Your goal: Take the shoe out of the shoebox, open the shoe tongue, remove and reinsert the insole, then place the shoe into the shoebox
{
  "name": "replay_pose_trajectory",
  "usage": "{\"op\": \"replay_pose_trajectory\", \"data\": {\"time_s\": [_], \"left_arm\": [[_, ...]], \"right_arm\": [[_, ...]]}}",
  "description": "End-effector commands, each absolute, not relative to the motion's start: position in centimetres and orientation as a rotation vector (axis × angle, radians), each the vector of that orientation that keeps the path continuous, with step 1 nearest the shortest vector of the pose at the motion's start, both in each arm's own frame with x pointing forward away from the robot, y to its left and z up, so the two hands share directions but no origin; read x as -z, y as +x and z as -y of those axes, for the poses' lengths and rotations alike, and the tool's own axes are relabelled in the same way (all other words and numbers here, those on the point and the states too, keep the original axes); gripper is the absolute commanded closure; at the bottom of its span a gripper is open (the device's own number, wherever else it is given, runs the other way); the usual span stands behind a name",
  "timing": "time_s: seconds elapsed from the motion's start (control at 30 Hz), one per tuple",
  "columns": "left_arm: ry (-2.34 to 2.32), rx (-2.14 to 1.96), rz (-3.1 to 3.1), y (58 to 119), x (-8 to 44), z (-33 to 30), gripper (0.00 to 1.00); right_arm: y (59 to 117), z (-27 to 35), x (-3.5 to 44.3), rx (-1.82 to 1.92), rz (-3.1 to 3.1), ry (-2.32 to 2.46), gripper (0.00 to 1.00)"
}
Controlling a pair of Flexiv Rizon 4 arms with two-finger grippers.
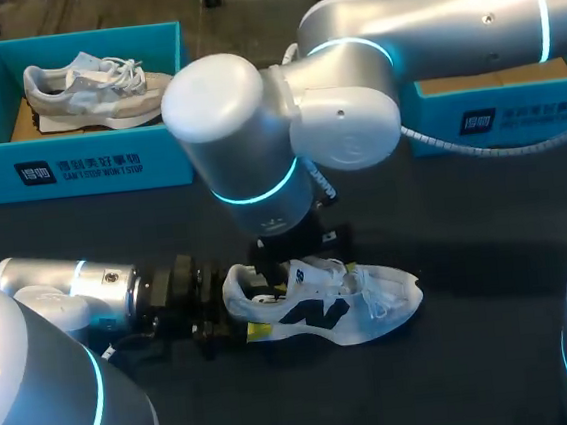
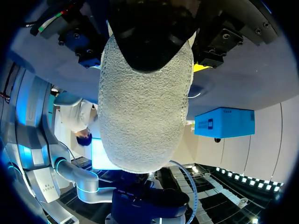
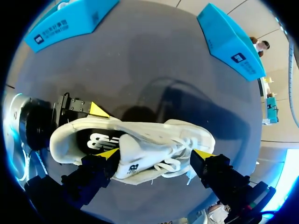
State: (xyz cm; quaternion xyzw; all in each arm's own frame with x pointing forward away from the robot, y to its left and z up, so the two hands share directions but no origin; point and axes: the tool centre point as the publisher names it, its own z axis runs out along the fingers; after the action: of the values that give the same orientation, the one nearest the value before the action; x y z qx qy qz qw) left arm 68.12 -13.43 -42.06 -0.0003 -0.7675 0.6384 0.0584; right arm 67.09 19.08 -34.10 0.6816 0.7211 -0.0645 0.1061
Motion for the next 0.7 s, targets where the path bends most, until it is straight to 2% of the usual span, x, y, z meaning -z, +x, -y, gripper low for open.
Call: {"op": "replay_pose_trajectory", "data": {"time_s": [0.03,0.4,0.57,0.7], "left_arm": [[0.001,-1.934,2.329,68.2,42.3,13.6,1.0],[0.001,-1.934,2.329,68.2,42.3,13.6,1.0],[0.001,-1.934,2.329,68.2,42.3,13.6,1.0],[0.001,-1.934,2.329,68.2,42.3,13.6,1.0]], "right_arm": [[67.0,-18.0,34.2,0.166,-2.142,2.018,0.0],[67.0,-16.4,33.3,0.178,-2.171,2.048,0.0],[67.1,-15.9,32.9,0.151,-2.228,2.096,0.19],[67.0,-16.2,33.1,0.138,-2.276,2.11,0.38]]}}
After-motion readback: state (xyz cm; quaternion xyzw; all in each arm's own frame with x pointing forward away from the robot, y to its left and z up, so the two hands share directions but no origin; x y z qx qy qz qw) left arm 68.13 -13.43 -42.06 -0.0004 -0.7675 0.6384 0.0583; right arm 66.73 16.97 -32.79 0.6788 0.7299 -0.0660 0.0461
